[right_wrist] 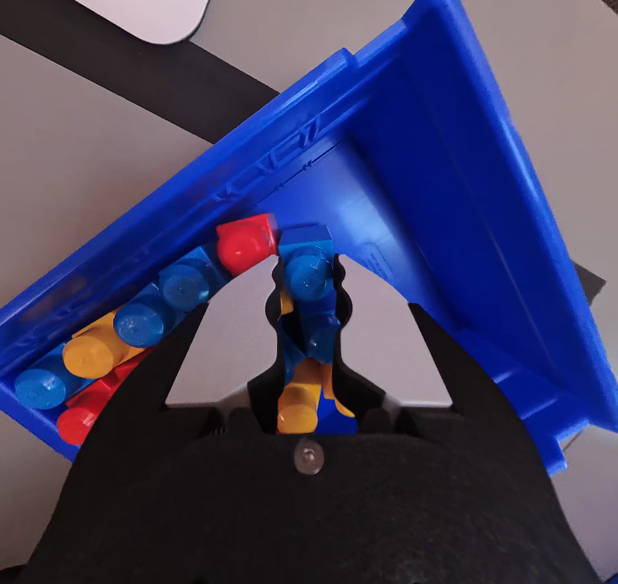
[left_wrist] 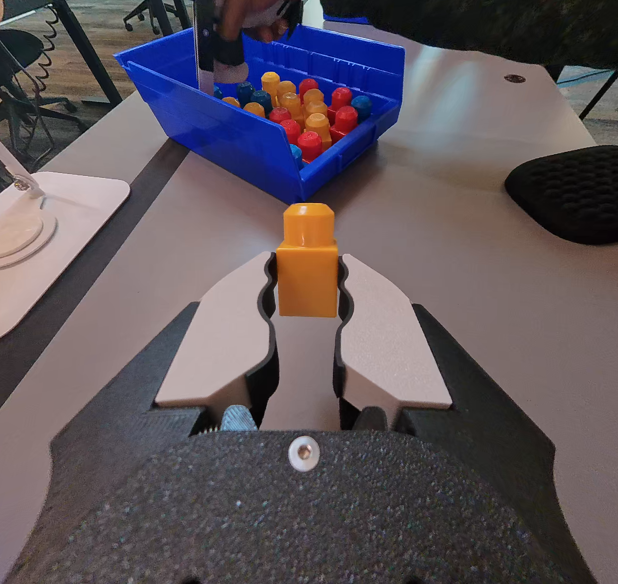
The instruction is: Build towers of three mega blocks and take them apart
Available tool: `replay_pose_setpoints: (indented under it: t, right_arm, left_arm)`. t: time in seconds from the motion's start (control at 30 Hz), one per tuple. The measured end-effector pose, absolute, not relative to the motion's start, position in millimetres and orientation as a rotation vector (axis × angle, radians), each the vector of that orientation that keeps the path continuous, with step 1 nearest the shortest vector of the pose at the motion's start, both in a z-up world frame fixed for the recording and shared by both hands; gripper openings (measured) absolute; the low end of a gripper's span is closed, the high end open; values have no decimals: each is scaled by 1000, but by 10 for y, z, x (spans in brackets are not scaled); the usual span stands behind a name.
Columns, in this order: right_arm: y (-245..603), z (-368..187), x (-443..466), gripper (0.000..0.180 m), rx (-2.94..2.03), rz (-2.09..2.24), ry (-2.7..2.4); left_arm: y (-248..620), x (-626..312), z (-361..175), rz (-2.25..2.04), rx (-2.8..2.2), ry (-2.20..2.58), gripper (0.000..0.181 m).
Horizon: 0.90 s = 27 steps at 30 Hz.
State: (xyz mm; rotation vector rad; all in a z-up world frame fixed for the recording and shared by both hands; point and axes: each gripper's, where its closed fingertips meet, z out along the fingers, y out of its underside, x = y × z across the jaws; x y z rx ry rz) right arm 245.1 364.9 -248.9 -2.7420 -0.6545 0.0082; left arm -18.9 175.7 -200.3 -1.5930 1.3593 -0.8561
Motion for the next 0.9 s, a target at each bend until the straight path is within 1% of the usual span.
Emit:
replay_pose_setpoints:
  t: [0.13,0.2,0.3,0.37,0.47,0.57,0.63,0.7,0.73,0.83,0.9]
  right_arm:
    - [3675,-2577,2411,31,-2746,49,-648]
    - [3698,-2507,2428,43,-2721,43,-642]
    - [3759,-2113,2356,50,-2554,-6,-683]
    - [3652,-1758,2050,55,-2380,49,-803]
    - [3001,-1383,1232,60,-2103,349,-1130]
    - [2110,-1348,593,63,-1910,610,-1423]
    - [1673,-1402,329,62,-1825,712,-1523]
    - [1428,-1467,180,57,-1778,740,-1570]
    - [1347,-1491,142,48,-1764,746,-1589]
    - [1274,-1526,170,0,-1738,687,-1629]
    - [1224,-1460,206,0,-1721,718,-1626]
  left_arm:
    - [1748,-180,-2014,-856,-1590,1366,34]
    - [1755,-178,-2008,-856,-1584,1362,34]
    - [1752,-169,-1989,-865,-1574,1356,34]
    - [1739,-155,-1962,-869,-1560,1356,34]
    - [1692,-108,-1898,-885,-1527,1358,34]
    - [1589,-11,-1796,-907,-1463,1374,34]
    - [1490,82,-1737,-909,-1422,1406,34]
    - [1392,179,-1710,-893,-1391,1451,34]
    - [1347,223,-1703,-879,-1377,1473,34]
    - [1226,309,-1623,-892,-1321,1496,34]
    - [1188,331,-1549,-924,-1292,1481,34]
